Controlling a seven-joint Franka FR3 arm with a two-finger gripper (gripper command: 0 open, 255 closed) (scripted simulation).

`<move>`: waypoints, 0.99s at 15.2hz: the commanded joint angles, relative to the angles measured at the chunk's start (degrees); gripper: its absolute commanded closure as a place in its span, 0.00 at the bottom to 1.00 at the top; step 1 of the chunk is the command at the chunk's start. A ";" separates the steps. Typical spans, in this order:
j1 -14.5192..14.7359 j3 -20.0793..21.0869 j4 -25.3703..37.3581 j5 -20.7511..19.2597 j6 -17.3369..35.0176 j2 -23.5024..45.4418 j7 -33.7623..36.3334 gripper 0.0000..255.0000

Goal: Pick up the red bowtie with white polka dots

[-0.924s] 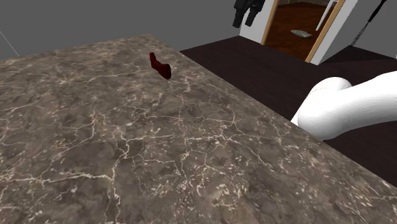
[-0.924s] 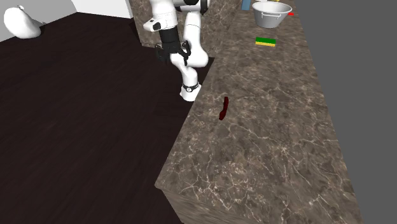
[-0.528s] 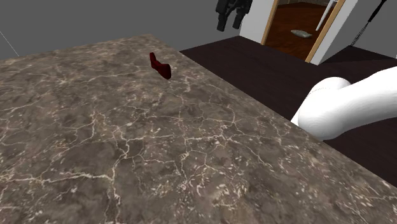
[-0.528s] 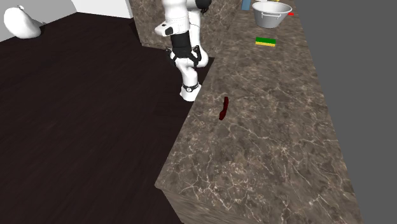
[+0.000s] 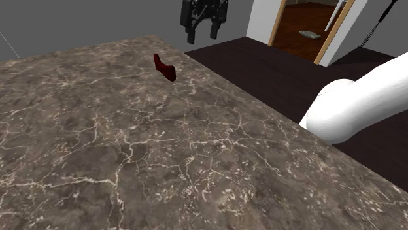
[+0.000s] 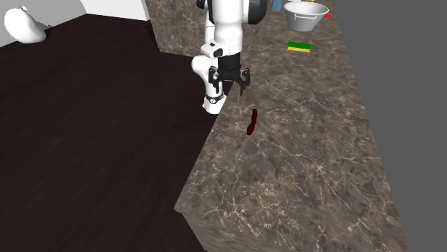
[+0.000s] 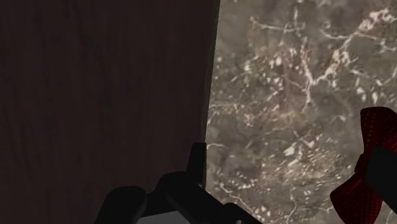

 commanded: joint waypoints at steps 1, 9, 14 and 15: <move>-0.13 2.75 2.18 -0.39 0.93 3.61 3.87 0.00; -0.23 12.74 15.69 -6.60 1.99 21.74 20.17 0.00; -0.02 12.75 11.80 -6.55 5.84 21.70 20.21 0.00; 0.00 12.78 11.07 -6.55 6.61 21.74 20.23 0.00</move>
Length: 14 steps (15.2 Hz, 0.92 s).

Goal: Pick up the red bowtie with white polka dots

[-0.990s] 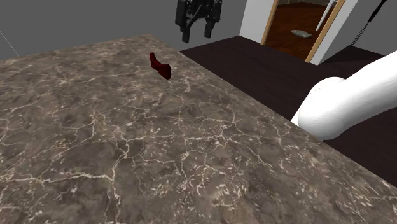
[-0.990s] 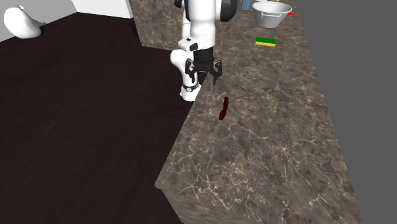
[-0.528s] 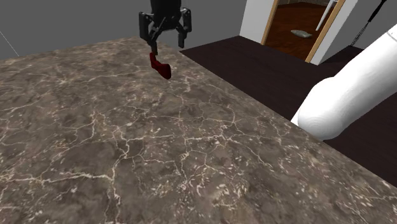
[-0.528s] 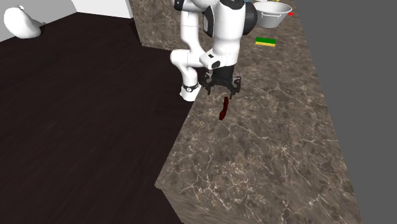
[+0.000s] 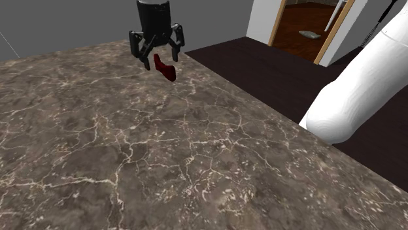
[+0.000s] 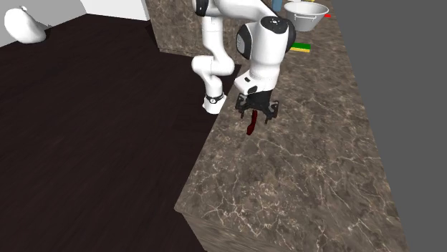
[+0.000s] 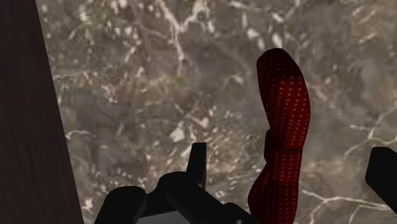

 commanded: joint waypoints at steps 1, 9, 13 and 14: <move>0.05 0.11 -1.38 -0.05 1.55 0.17 0.13 0.00; 0.06 0.14 -1.73 -0.08 1.99 0.25 0.16 1.00; 0.06 0.15 -1.73 -0.08 1.99 0.25 0.17 1.00; 0.06 0.13 -1.79 -0.06 2.00 0.20 0.15 1.00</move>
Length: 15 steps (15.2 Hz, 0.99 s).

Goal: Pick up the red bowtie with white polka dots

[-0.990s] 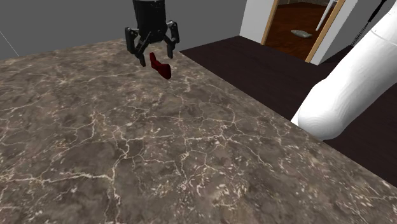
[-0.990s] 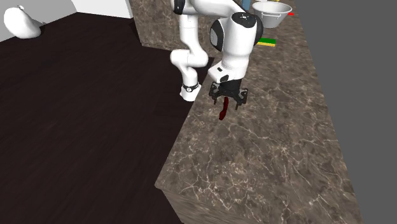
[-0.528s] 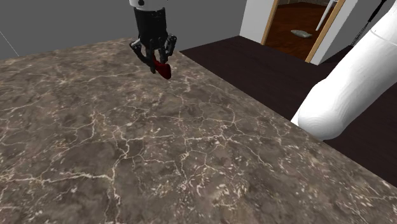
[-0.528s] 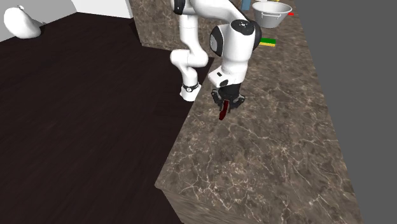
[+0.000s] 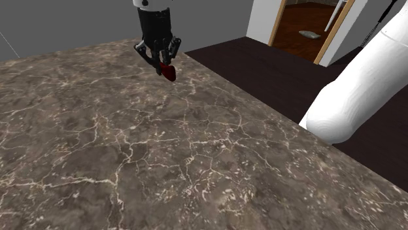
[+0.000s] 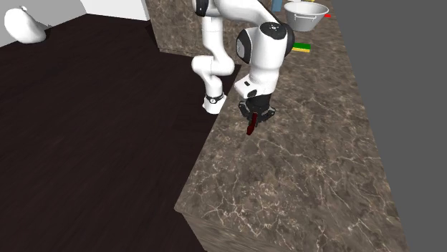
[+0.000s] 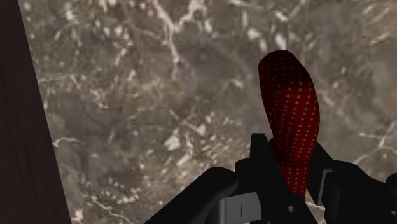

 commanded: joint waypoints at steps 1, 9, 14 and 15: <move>-0.02 -0.04 0.67 0.02 -0.78 -0.08 -0.04 1.00; -0.16 -0.23 6.89 -0.09 -6.94 -0.01 -0.07 1.00; -0.24 -0.25 11.25 -0.34 -10.85 0.49 0.06 1.00; -0.25 -0.24 12.17 -0.41 -11.64 0.64 0.10 1.00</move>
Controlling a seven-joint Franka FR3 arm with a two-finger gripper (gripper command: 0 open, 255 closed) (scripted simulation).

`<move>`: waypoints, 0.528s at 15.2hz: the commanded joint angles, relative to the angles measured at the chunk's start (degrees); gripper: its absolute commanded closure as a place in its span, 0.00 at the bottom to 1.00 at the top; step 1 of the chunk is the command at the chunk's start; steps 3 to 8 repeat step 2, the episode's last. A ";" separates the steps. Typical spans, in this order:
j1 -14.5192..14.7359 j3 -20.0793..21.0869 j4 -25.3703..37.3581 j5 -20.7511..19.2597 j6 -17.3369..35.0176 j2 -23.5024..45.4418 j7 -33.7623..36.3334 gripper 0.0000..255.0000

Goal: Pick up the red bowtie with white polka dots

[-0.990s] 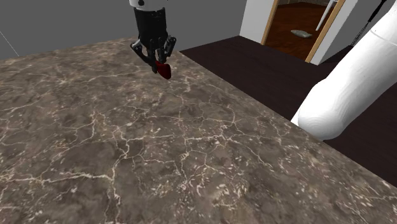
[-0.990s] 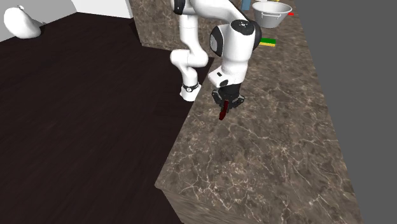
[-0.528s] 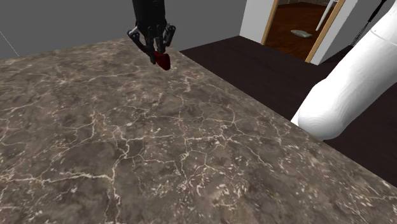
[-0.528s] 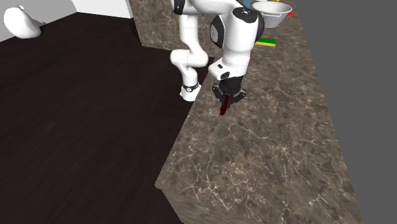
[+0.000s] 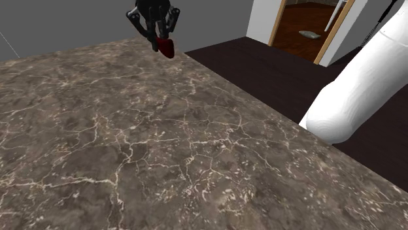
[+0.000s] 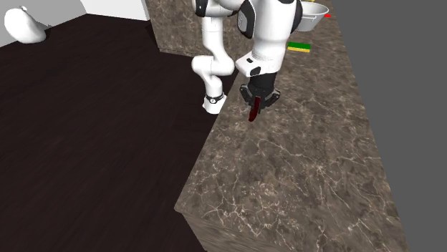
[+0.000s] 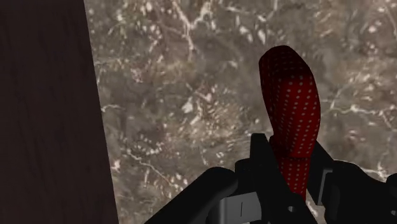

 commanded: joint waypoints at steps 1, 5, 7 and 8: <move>0.00 0.02 0.95 -0.04 -0.88 0.10 0.06 1.00; 0.00 0.02 0.95 -0.05 -0.88 0.11 0.06 1.00; 0.00 0.02 0.95 -0.05 -0.88 0.11 0.06 1.00; 0.00 0.02 0.95 -0.05 -0.88 0.11 0.06 1.00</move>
